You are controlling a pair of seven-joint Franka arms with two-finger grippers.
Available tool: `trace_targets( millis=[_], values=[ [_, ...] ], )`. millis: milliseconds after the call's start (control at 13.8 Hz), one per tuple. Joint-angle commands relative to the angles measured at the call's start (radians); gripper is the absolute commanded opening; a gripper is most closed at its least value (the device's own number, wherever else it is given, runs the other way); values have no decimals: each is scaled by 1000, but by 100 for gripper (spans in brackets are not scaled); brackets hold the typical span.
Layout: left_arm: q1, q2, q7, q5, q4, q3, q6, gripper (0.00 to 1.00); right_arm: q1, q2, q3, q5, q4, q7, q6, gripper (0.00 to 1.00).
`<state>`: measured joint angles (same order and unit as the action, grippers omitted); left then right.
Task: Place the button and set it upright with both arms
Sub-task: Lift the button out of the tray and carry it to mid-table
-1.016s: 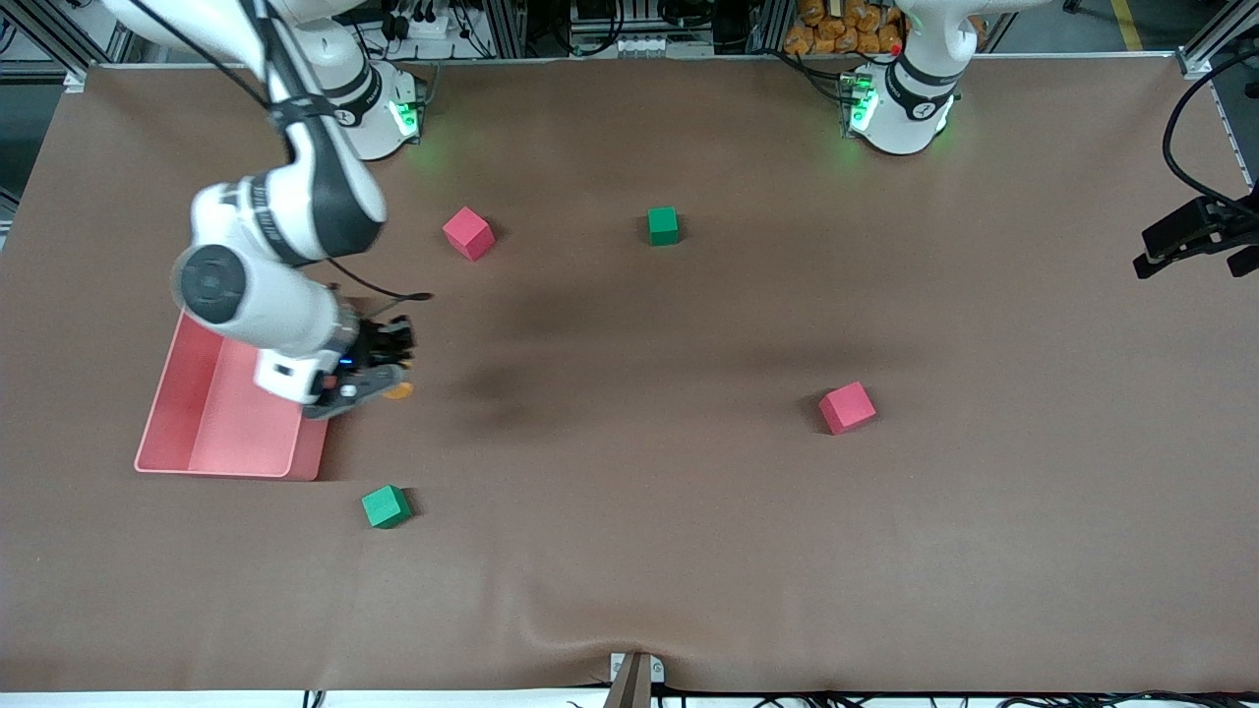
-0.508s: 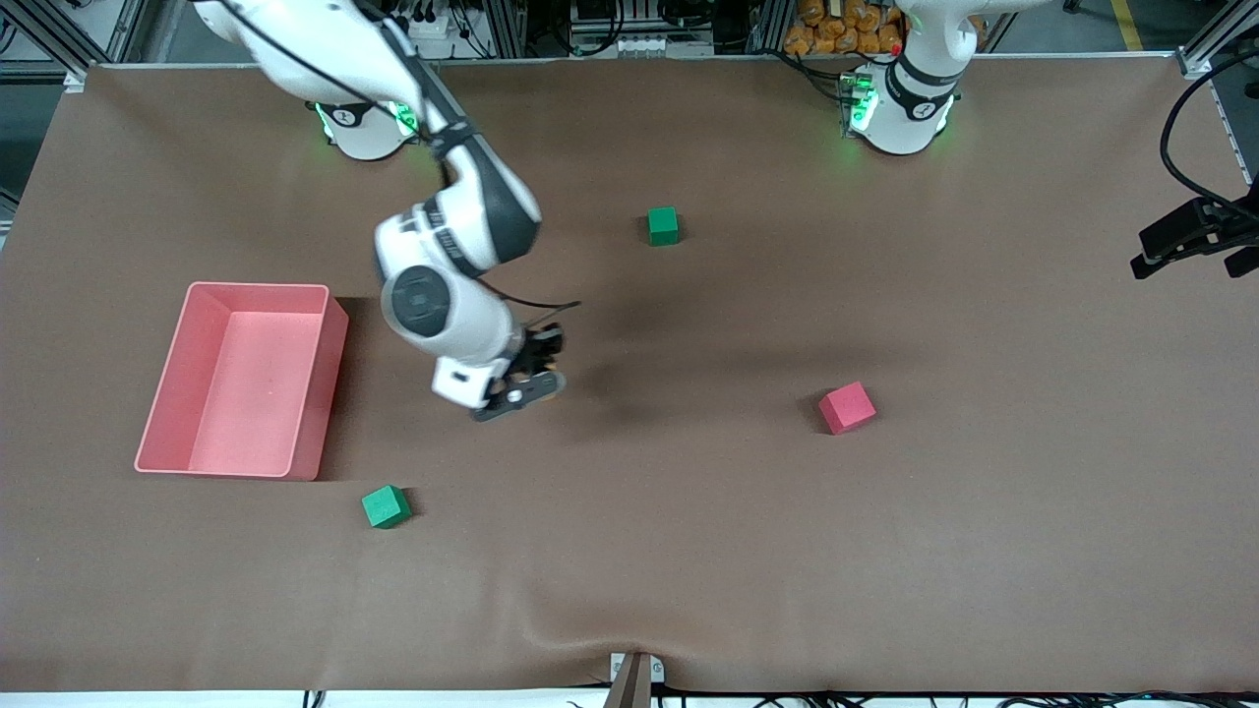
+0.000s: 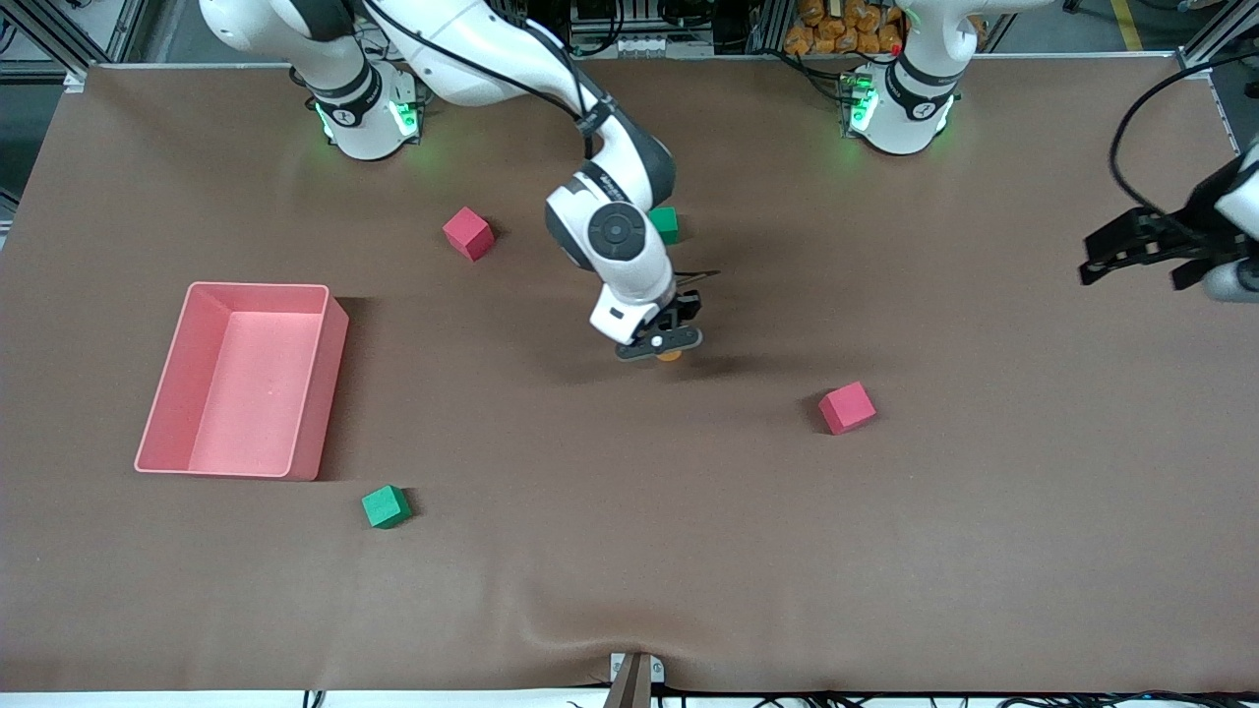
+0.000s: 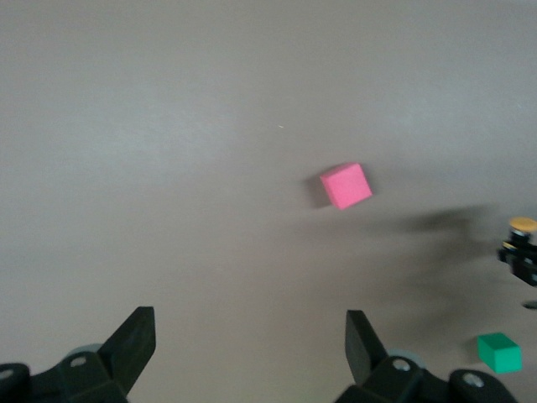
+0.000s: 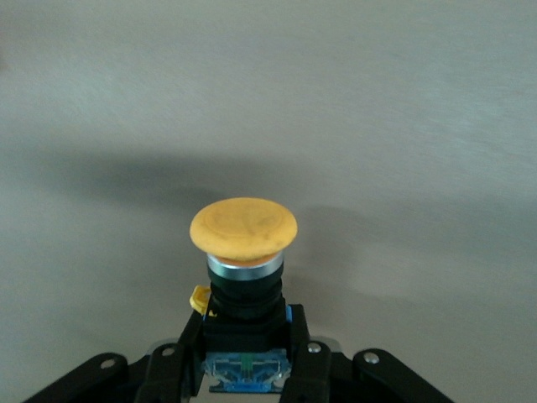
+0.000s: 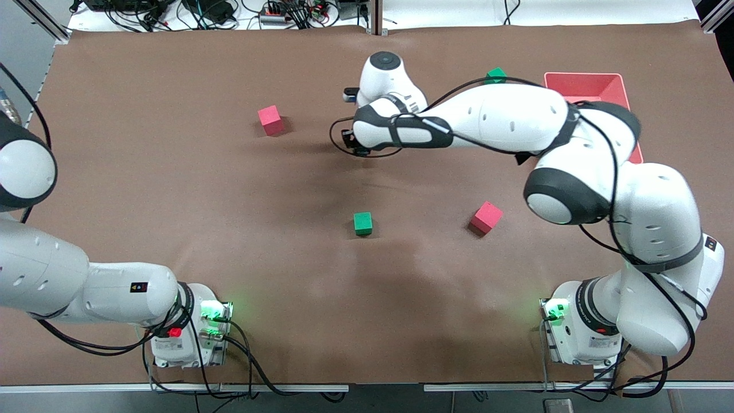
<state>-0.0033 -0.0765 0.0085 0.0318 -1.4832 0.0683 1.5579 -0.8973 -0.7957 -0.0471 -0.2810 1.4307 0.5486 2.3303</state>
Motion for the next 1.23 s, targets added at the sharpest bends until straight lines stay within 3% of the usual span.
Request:
trace_targets(
  millis=[0,218,580,653,725,870,1161],
  values=[
    [-35,-52,-4,33,6,5,22,100,-5,-85,-13,-20,-125,30,-22,0],
    [-72,-100,-36,33,9,5,28,100,-20,-118,-13,-21,-125,72,76,0],
    [-129,-167,-119,54,37,5,57,100,-46,-148,-11,-23,-127,184,107,2],
    [-139,-180,-133,68,38,5,57,100,-48,-154,-11,-23,-127,195,115,12],
    [-141,-192,-140,85,40,5,59,100,-51,-157,-11,-23,-127,201,116,33],
    [-142,-219,-148,111,40,4,59,100,-58,-157,-11,-21,-124,203,136,100],
    [-150,-267,-170,111,40,5,74,100,-68,-145,-14,-18,-121,197,155,100]
  ],
)
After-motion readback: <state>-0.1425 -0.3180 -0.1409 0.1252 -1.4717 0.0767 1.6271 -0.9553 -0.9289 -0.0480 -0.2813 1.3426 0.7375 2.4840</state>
